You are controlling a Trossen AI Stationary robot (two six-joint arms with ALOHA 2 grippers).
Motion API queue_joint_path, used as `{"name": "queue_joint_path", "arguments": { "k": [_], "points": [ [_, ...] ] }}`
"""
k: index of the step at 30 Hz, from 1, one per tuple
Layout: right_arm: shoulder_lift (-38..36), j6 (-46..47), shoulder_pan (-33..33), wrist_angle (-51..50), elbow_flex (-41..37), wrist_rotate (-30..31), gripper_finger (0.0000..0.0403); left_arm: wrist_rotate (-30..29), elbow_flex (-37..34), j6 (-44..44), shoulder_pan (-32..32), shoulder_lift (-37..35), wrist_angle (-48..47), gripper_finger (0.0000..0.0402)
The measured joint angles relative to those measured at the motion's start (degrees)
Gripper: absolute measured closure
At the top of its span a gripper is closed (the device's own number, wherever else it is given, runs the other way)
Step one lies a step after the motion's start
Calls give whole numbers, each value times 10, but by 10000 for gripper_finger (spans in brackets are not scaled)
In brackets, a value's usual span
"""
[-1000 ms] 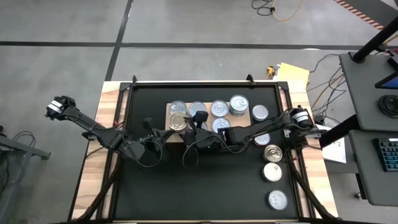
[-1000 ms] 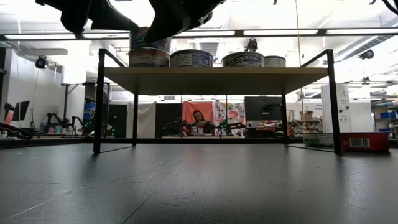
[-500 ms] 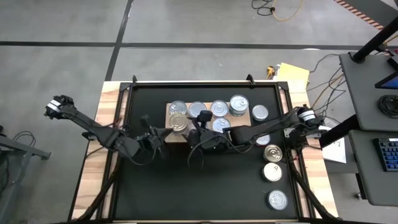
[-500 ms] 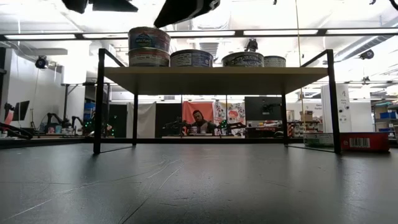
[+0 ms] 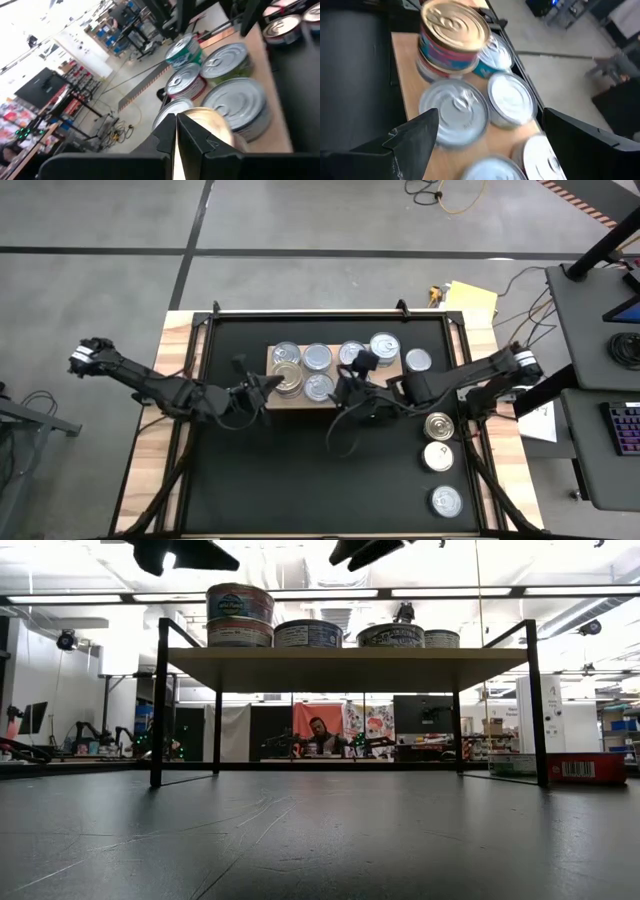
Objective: Stack canned seafood by type on shelf
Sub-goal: Stack the blue tuna can on the blue tuna can
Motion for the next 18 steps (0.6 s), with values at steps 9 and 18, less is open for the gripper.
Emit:
{"name": "queue_joint_path", "arguments": {
  "k": [9,18],
  "points": [
    [-34,67,2,-76,-2,0,82,73,0,-23,25,1,1,401],
    [-43,74,3,-100,-2,-4,111,90,0,-67,28,1,-1,401]
  ]
}}
